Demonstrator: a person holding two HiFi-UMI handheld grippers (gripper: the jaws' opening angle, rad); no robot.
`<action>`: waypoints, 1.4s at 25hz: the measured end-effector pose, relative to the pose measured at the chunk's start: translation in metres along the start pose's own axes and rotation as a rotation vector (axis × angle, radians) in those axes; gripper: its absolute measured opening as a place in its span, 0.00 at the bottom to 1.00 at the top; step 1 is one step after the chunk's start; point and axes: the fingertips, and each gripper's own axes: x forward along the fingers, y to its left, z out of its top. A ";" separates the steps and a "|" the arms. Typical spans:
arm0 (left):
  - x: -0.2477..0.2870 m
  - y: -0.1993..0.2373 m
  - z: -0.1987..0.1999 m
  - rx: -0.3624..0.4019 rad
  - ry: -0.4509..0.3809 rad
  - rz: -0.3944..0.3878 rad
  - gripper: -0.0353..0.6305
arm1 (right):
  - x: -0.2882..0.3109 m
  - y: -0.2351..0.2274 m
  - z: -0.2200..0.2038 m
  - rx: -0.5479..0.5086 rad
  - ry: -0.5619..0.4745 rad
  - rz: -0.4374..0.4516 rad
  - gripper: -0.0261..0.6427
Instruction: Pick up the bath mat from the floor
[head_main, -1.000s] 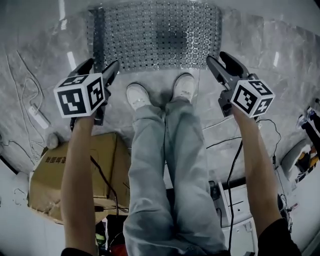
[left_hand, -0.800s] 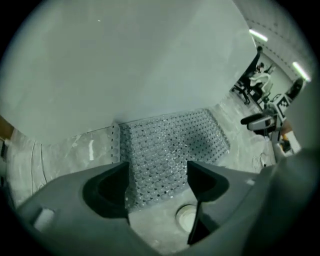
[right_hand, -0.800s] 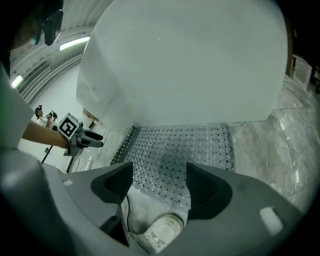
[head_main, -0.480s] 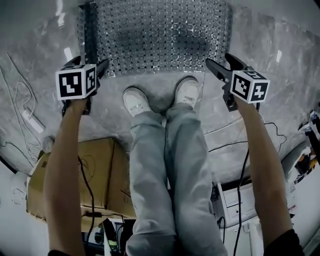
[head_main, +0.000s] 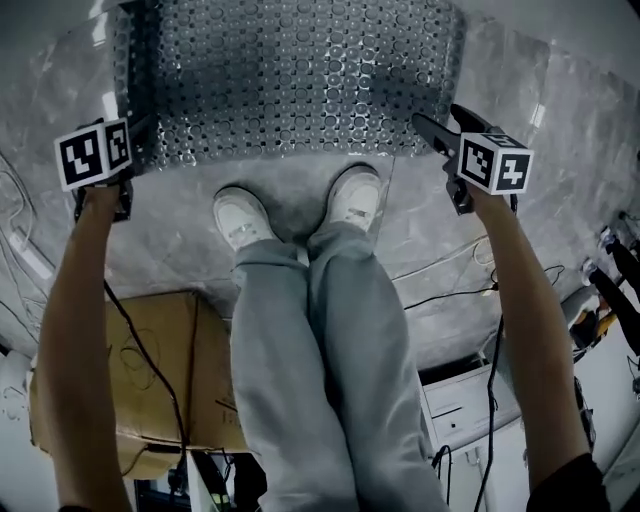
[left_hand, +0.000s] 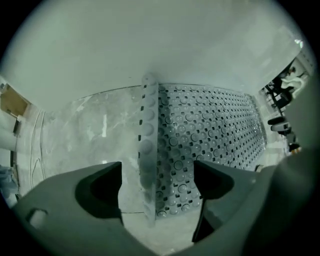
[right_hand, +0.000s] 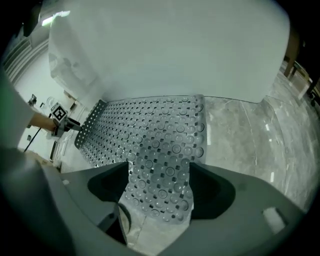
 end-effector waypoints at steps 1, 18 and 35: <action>0.007 0.001 0.000 0.005 0.000 -0.007 0.74 | 0.005 -0.007 0.001 -0.031 0.006 -0.005 0.62; 0.058 -0.001 0.027 -0.028 -0.093 -0.067 0.68 | 0.058 -0.048 0.022 -0.031 0.012 0.003 0.62; 0.057 -0.005 0.024 -0.023 0.047 -0.064 0.29 | 0.069 -0.050 0.022 0.046 0.101 -0.048 0.26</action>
